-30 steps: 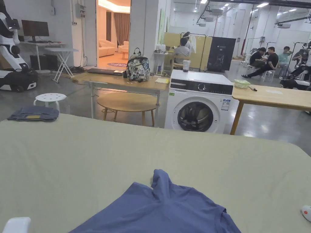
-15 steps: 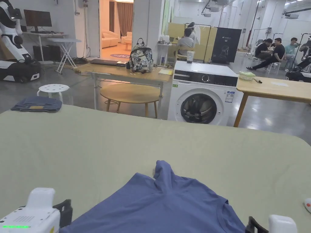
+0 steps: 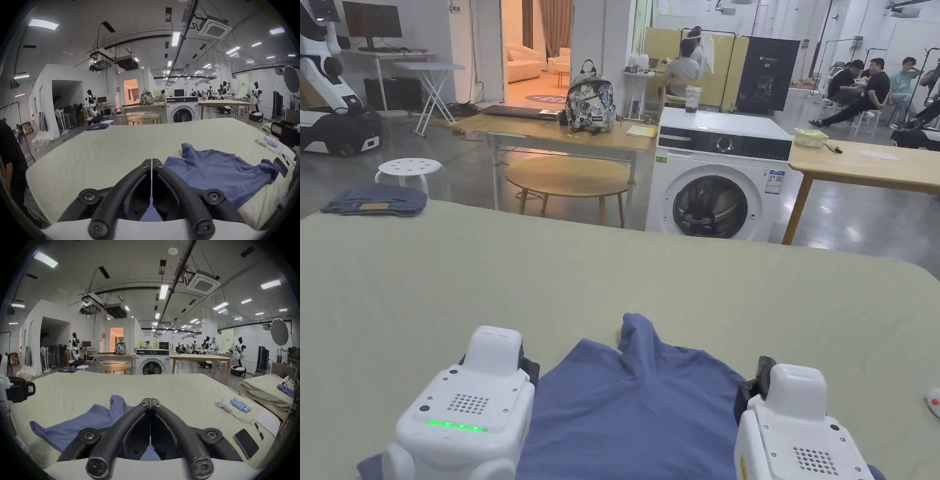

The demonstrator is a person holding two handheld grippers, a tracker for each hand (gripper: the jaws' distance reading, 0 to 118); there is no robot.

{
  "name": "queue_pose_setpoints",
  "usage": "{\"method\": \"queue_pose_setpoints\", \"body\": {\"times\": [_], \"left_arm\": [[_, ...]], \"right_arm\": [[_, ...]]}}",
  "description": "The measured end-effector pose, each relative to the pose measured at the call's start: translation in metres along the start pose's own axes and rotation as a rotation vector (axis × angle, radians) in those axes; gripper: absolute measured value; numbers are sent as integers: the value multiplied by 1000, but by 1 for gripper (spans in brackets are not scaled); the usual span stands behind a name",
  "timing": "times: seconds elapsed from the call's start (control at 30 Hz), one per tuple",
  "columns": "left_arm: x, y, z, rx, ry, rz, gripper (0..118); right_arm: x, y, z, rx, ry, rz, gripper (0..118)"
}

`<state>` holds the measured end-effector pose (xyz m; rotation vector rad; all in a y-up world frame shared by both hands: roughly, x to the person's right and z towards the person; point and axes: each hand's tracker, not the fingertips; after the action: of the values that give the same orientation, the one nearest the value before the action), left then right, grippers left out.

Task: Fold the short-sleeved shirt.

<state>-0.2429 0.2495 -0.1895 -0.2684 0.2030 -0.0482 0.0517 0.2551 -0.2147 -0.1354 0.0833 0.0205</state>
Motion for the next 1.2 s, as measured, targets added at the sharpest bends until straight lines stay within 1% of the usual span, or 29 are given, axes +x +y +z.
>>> {"method": "queue_pose_setpoints", "body": {"times": [0.03,0.1,0.23,0.3,0.43,0.5,0.57,0.67,0.7,0.8,0.83,0.93,1.2], "left_arm": [[4,1,5,0,3,14,0],[-2,2,5,-18,0,50,0],[-22,-3,7,-101,10,93,0],[-40,-8,7,-173,-3,128,0],[-84,-23,1,-297,20,168,0],[-109,-31,-5,-396,-4,207,0],[-127,-37,-11,-456,35,224,0],[-153,-50,-25,-563,53,260,0],[-158,-51,-29,-591,50,286,8],[-171,-61,-40,-650,55,348,60],[-173,-63,-43,-672,70,364,68],[-173,-69,-51,-708,71,395,69],[-159,-96,-70,-810,175,347,69]], "right_arm": [[-1,2,-1,1,21,-8,0],[-5,3,-2,-6,11,0,0],[-8,0,-6,-25,29,0,0],[-10,-4,-10,-35,37,8,0],[-12,-12,-14,-66,54,24,0],[-13,-16,-17,-84,64,23,0],[-14,-19,-20,-97,70,22,0],[-17,-25,-25,-121,80,25,0],[-18,-27,-28,-129,87,26,0],[-20,-34,-32,-150,91,35,0],[-21,-36,-34,-160,92,38,0],[-21,-42,-38,-186,96,43,0],[-16,-59,-49,-235,93,49,0]]}}
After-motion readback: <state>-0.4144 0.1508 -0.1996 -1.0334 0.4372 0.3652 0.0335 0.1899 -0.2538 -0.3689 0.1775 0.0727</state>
